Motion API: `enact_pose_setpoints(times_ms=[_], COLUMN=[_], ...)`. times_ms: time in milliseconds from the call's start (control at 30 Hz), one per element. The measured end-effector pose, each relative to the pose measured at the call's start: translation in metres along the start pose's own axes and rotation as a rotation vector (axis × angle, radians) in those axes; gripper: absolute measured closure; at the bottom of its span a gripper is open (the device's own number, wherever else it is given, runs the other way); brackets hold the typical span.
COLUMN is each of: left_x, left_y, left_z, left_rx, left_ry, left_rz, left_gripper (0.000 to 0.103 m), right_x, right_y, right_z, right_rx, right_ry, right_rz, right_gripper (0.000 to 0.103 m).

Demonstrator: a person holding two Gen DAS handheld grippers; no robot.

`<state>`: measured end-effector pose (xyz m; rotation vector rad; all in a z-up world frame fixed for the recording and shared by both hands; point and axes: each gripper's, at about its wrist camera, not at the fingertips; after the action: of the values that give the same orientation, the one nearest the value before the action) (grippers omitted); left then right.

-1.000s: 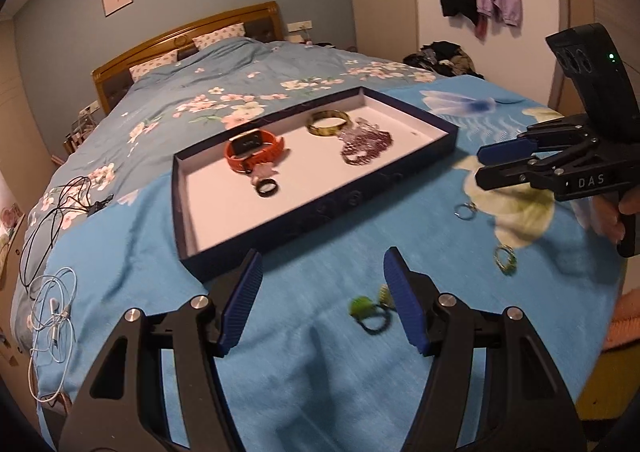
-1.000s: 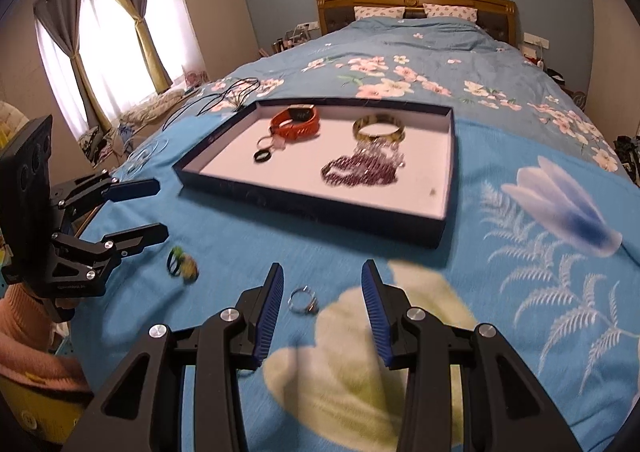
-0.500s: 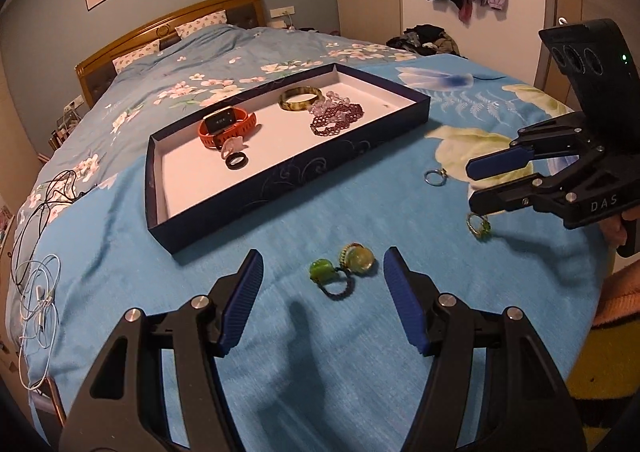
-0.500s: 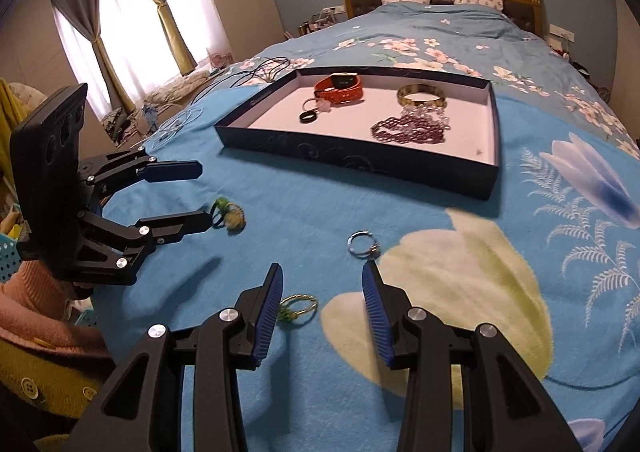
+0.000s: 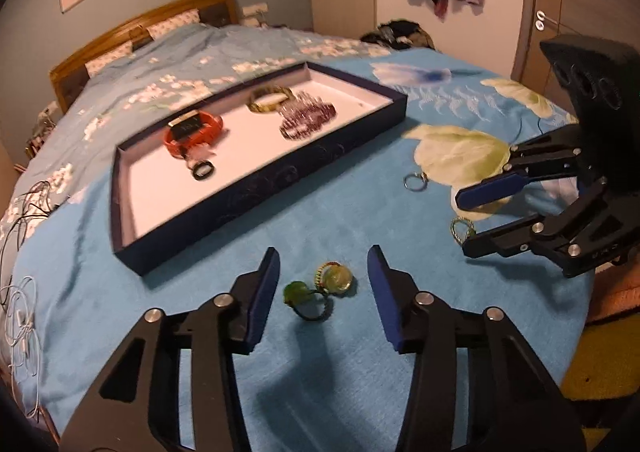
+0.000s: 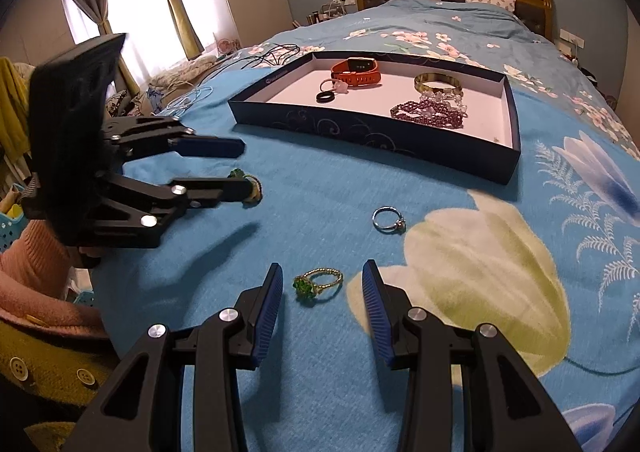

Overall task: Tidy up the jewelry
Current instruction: 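Grasp the round green-stone ring with the left tool while the right tool grasps the gold green-gem ring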

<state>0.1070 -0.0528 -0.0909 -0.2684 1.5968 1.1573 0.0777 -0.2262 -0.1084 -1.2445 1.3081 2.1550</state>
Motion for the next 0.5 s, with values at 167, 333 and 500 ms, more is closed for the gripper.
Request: enact_pose_setpoints(times_ms=[167,333,500], left_x=[0.002,0.004,0.006], left_y=[-0.009,-0.015,-0.014], left_z=[-0.008,-0.01,-0.005], left_rx=[0.031,0.039,0.041], left_ry=[-0.039,-0.045,-0.027], left_rz=[0.036,0.064,0.068], left_gripper=[0.068,0.079,0.085], right_x=[0.002,0.002,0.003], right_y=[0.0,0.0,0.0], right_z=[0.002,0.002,0.005], right_rx=[-0.005,-0.003,0.004], right_ry=[0.007,0.008,0.021], right_rz=[-0.002,-0.005,-0.005], right_gripper=[0.061,0.06,0.059])
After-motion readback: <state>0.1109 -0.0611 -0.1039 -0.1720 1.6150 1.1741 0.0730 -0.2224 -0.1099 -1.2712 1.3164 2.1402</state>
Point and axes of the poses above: each gripper's, at about its wrist camera, not at the fingertips, and y roughly against the way its jaws point, z to its left, x to its underside, and after that the axes turned 15 degrees about -z, right-handed
